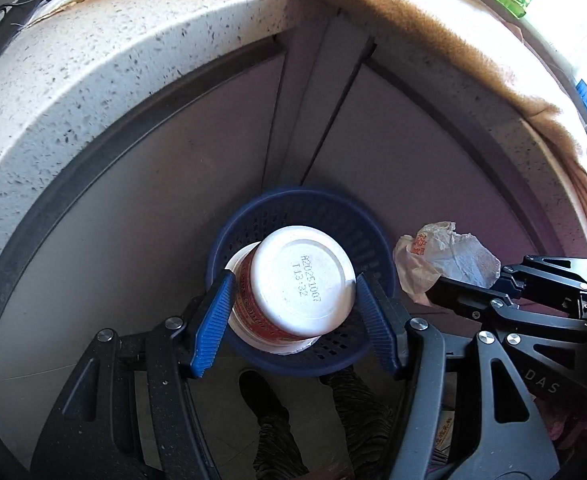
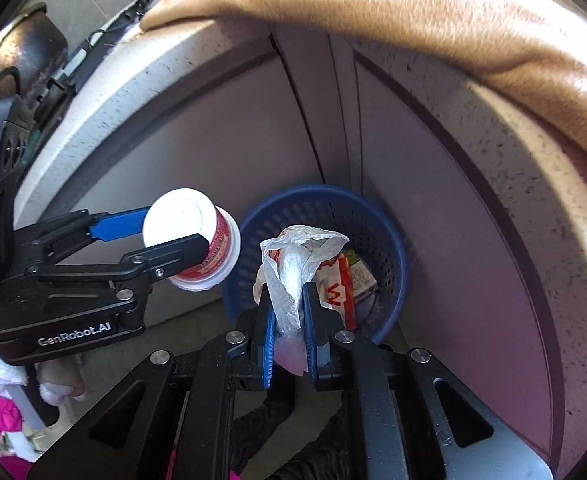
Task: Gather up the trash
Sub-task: 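Open both tools to drop the jar and tissue into the basket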
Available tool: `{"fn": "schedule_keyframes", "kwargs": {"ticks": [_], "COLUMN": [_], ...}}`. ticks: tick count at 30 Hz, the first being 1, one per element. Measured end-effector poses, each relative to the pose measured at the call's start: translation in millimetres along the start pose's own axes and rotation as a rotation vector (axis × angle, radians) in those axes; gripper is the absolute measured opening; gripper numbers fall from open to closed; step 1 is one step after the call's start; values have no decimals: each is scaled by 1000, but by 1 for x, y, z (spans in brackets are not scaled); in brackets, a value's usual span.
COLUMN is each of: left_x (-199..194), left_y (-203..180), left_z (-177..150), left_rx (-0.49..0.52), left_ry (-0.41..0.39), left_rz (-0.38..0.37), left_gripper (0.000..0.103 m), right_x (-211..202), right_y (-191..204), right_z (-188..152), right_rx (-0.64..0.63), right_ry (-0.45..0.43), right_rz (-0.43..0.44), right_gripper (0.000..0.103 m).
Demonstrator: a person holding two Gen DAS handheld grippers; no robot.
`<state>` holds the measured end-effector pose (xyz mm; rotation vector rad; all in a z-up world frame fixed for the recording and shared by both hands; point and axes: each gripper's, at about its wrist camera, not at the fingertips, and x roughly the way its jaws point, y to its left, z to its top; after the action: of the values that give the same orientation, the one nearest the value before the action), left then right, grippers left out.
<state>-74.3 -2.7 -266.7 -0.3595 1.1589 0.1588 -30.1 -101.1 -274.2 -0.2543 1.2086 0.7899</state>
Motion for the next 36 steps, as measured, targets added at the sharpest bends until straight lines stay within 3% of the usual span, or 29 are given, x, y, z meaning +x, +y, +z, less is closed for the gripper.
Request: {"fn": "schedule_keyframes", "kwargs": {"ticks": [11,13,18,25,27,29,36], "left_x": [1,0,-2,-3,-5,-8,-10], "left_y": [-3,-2,-1,0,-1,0,2], "left_z": [4,5,8,10,11,11,13], "left_rx": [5,6,11,4,1,0,8], "left_ry": [-8,-6,-4,-7,-13,-23,-19], "left_rz": [39,45,52,56,54,46,46], "left_gripper": [65,65,65,66,75,77,77], "right_x": [10,9,4,1,0,-2,-8], "right_y": [-2,0,-2,-5,-6,-7,-9], "right_z": [1,2,3,6,6,6,5], "right_rx": [-11,-16,-17,-14,-13,-11,-6], "right_ry": [4,4,-5,-4,-6,-8,-16], "right_rz": [-20,-25,-32,-35,-35,-34,-29], "right_gripper": [15,18,40,41,41,43,46]}}
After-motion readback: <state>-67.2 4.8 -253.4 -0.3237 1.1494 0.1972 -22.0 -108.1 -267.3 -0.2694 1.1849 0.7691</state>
